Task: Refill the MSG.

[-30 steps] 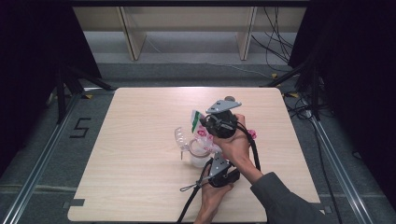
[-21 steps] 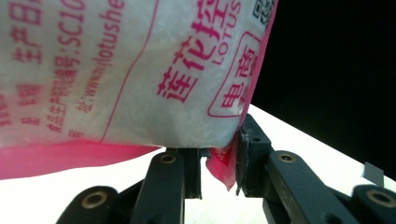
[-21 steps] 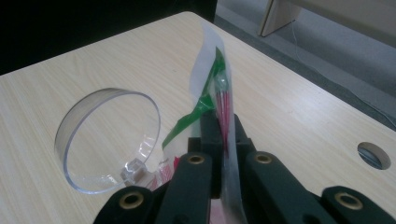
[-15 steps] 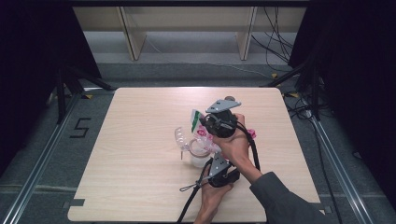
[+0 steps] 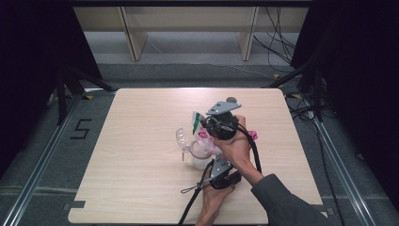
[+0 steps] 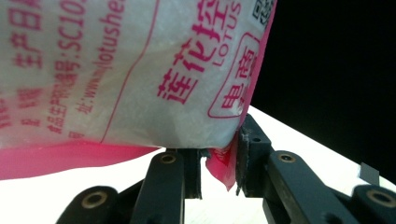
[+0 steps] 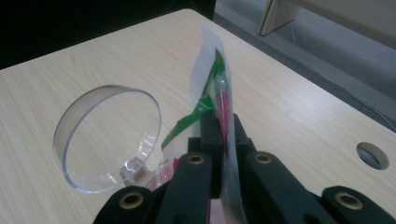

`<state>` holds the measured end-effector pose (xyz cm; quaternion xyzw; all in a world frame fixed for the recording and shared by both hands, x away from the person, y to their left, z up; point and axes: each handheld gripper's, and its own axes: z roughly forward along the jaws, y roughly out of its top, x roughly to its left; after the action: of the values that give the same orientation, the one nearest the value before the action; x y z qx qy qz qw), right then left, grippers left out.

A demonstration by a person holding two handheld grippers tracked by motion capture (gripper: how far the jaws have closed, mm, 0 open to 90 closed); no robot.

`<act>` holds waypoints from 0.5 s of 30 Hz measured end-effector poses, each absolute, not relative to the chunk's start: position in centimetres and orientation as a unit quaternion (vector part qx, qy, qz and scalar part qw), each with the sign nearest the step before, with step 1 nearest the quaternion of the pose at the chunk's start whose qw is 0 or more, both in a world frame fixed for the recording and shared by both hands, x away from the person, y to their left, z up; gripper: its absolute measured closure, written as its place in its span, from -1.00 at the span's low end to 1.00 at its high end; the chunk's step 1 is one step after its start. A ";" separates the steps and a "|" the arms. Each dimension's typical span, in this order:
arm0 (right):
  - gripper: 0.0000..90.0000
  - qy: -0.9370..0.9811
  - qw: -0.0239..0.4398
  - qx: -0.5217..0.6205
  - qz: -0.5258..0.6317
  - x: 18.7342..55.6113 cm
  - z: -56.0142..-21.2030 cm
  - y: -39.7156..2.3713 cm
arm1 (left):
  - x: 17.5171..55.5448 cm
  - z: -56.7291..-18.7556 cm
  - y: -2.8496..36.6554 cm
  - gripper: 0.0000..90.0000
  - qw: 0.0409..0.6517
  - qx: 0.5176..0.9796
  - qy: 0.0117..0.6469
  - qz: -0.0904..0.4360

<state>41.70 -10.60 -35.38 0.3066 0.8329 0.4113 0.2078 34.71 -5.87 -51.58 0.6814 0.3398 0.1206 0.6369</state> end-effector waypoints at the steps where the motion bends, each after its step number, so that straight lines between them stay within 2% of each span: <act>1: 1.00 0.833 0.208 0.306 0.411 41.7 -35.4 -10.6 | 34.7 -51.6 -5.9 0.65 0.638 0.680 0.340 0.121; 15: 1.00 0.831 0.206 0.313 0.410 41.6 -35.2 -10.8 | 34.7 -51.5 -6.0 0.65 0.637 0.682 0.339 0.119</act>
<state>41.64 -10.82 -35.24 0.3132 0.8313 0.4104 0.2061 34.71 -6.02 -51.48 0.6817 0.3391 0.1187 0.6373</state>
